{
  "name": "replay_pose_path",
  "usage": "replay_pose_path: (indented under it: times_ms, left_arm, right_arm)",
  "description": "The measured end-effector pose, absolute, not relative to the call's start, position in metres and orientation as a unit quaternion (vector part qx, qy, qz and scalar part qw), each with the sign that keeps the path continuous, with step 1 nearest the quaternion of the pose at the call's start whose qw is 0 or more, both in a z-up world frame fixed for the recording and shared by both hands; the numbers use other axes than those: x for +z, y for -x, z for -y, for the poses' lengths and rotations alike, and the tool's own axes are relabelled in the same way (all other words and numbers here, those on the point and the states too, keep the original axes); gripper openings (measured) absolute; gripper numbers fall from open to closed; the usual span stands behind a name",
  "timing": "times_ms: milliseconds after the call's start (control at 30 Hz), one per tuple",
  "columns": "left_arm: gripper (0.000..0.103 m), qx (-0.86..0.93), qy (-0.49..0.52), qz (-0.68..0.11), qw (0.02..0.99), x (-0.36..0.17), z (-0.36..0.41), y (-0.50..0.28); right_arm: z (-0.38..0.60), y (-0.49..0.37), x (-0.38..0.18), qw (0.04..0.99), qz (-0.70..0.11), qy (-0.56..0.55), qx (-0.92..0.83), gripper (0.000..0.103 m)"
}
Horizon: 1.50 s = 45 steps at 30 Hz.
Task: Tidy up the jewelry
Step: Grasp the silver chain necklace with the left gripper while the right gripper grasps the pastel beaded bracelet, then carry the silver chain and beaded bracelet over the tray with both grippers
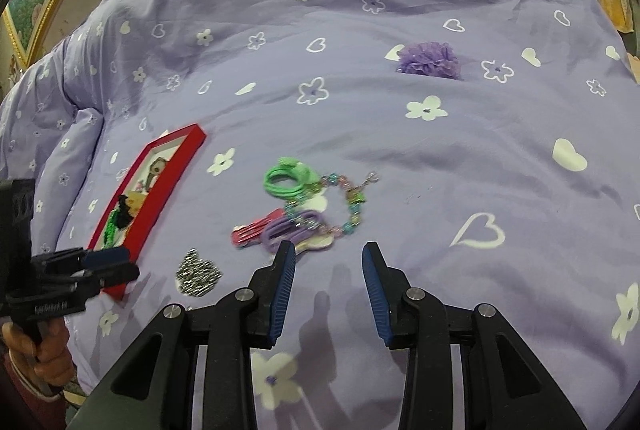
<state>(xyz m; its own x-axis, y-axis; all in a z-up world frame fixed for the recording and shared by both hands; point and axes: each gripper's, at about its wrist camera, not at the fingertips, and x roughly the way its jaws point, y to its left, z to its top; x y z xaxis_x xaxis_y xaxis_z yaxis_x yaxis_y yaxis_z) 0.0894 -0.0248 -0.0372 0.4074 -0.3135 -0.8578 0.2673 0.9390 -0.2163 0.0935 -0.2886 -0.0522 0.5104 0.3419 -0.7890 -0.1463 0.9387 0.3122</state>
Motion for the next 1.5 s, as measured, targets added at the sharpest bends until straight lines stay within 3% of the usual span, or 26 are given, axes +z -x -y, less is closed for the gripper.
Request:
replay_pose_path:
  times_ms: [333, 600, 700, 767, 833, 1500]
  left_arm:
    - [0.058, -0.183, -0.006, -0.537, 0.823, -0.061, 0.054, -0.103]
    - [0.061, -0.182, -0.034, -0.532, 0.826, -0.074, 0.072, -0.109]
    - [0.045, -0.185, -0.05, -0.521, 0.832, -0.076, 0.076, -0.109]
    - [0.025, -0.191, -0.054, -0.515, 0.834, -0.075, 0.077, -0.109]
    - [0.019, -0.197, -0.048, -0.514, 0.833, -0.074, 0.075, -0.111]
    - [0.018, -0.191, 0.022, -0.467, 0.863, -0.022, 0.032, -0.092]
  right_arm:
    - [0.292, -0.122, -0.068, 0.861, -0.481, -0.098, 0.136, 0.037]
    - [0.28, -0.146, -0.09, 0.852, -0.501, -0.07, 0.133, 0.035]
    - [0.271, -0.15, -0.096, 0.857, -0.496, -0.045, 0.13, 0.034]
    - [0.268, -0.151, -0.097, 0.861, -0.493, -0.03, 0.124, 0.023]
    - [0.268, -0.152, -0.097, 0.863, -0.49, -0.024, 0.12, 0.013]
    - [0.273, -0.114, -0.022, 0.883, -0.422, -0.113, 0.169, 0.013]
